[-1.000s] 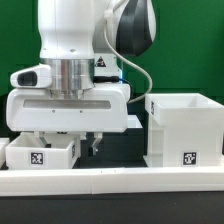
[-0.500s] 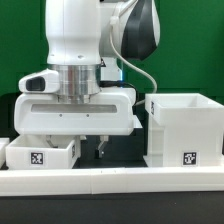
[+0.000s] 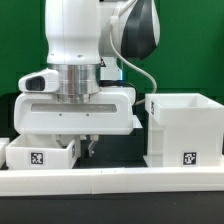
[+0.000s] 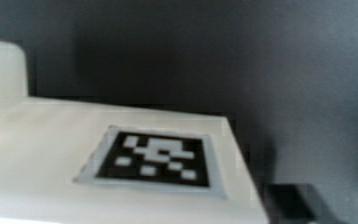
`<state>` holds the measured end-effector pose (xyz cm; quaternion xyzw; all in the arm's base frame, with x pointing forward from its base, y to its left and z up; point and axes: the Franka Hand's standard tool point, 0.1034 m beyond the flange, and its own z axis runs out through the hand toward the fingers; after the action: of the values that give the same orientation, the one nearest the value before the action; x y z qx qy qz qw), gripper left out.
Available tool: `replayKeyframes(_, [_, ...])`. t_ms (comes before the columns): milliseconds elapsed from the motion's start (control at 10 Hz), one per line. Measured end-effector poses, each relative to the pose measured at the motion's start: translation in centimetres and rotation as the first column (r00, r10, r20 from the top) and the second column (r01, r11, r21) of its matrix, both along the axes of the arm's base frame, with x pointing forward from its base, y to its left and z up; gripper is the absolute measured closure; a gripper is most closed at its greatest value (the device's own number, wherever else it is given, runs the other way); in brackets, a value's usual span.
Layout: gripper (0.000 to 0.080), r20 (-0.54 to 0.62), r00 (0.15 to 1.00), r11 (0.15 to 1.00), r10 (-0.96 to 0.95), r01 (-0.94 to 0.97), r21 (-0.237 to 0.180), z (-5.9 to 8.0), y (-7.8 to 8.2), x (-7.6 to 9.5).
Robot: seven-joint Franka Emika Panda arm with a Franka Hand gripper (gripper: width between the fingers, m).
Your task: Assemble drawer
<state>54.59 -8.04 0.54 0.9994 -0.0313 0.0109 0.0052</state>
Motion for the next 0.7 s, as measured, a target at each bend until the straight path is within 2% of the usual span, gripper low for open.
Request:
replayKeyframes(100, [0.0674,0.000,1.000,1.000,0.000,0.000,0.000,-0.02,0.00,-0.01])
replayKeyframes(200, [0.0674,0.000,1.000,1.000,0.000,0.000,0.000,-0.02,-0.01,-0.01])
replayKeyframes(300, [0.0759,0.000,1.000,1.000,0.000,0.000,0.000,-0.03,-0.01,-0.01])
replayKeyframes(700, [0.0759,0.000,1.000,1.000,0.000,0.000,0.000,-0.03,-0.01,-0.01])
